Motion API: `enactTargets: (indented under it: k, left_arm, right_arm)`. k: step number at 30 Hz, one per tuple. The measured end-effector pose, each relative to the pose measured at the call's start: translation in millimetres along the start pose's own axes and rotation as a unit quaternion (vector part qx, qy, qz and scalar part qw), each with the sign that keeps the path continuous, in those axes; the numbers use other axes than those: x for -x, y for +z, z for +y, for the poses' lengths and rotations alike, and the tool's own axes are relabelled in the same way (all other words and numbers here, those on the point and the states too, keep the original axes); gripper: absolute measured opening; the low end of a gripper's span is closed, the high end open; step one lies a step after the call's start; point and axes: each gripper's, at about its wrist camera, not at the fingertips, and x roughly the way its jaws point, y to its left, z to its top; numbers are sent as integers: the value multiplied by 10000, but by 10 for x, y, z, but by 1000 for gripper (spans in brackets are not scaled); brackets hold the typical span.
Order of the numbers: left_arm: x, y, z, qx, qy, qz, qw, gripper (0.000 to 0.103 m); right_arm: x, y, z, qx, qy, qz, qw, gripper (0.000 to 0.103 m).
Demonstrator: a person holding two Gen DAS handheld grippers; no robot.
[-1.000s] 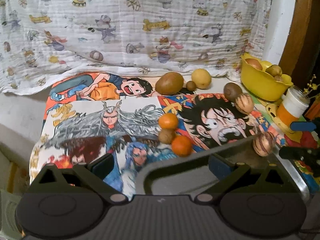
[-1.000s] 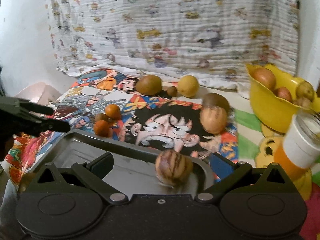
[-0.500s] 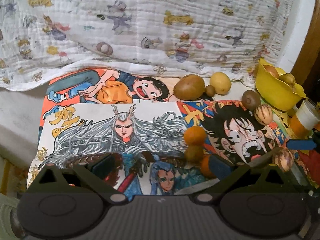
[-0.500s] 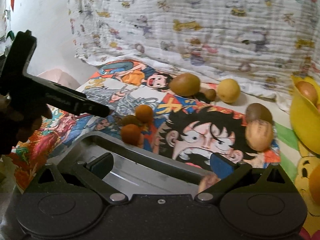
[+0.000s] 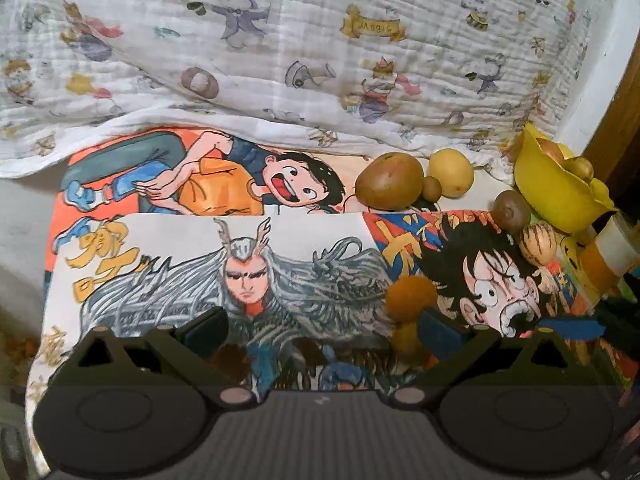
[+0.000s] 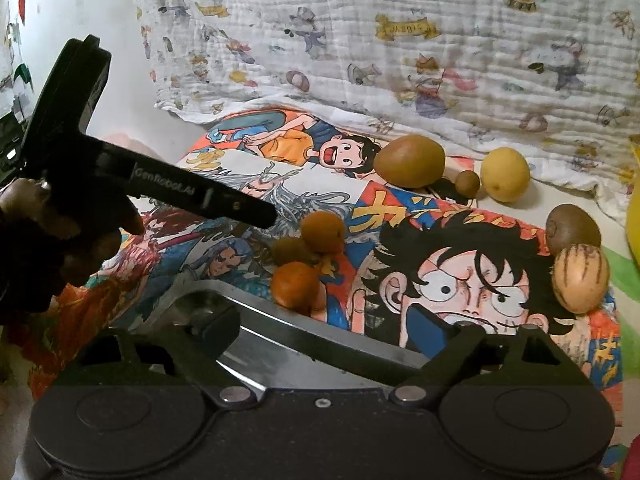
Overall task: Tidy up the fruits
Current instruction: 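Grasp a small mandarin with the left tool while the right tool grasps another mandarin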
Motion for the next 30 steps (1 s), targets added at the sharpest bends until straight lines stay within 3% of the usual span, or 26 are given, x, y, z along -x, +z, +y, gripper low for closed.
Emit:
enactTargets:
  k: [5, 10, 20, 30]
  left_arm:
    - [-86, 106, 4, -46, -386, 2, 9992, 102]
    - [-189, 186, -67, -198, -613, 108, 9979, 94]
    - [-407, 249, -228, -565, -808, 447, 9941, 73]
    - [-482, 289, -235, -400, -1281, 570, 9893, 46]
  right_arm:
    - [-99, 61, 64, 16, -3, 9, 10000, 80]
    - [-207, 97, 112, 32, 20, 77, 10000, 67]
    - [-380, 127, 91, -236, 145, 215, 9994, 52]
    - [-424, 124, 82, -318, 100, 189, 9993, 40]
